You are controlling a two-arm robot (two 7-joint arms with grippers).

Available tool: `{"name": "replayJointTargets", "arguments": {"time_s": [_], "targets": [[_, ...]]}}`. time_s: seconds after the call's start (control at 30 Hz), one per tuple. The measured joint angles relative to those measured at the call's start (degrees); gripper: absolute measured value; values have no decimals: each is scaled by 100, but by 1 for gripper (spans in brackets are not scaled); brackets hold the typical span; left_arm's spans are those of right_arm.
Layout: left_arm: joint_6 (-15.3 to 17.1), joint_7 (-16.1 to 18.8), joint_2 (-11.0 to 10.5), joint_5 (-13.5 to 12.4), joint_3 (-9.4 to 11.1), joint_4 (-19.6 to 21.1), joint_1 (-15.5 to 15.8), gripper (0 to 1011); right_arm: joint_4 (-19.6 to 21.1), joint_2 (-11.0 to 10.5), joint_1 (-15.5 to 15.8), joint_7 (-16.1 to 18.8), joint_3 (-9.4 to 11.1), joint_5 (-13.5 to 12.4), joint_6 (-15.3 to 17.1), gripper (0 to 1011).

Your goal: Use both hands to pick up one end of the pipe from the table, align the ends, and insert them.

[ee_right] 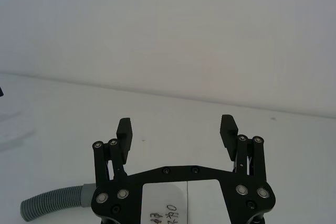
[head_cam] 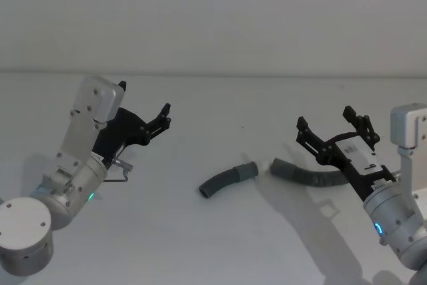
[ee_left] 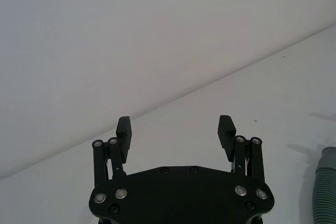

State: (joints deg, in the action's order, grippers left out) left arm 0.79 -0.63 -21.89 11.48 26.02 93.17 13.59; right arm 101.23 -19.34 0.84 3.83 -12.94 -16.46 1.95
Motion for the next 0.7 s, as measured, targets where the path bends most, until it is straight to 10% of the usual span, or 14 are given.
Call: {"name": "replayJointTargets", "arguments": {"time_s": [0.7], "targets": [[0,0,0,0,0,0,0,1001,0,0,0,0,0,0,0,1001]]}}
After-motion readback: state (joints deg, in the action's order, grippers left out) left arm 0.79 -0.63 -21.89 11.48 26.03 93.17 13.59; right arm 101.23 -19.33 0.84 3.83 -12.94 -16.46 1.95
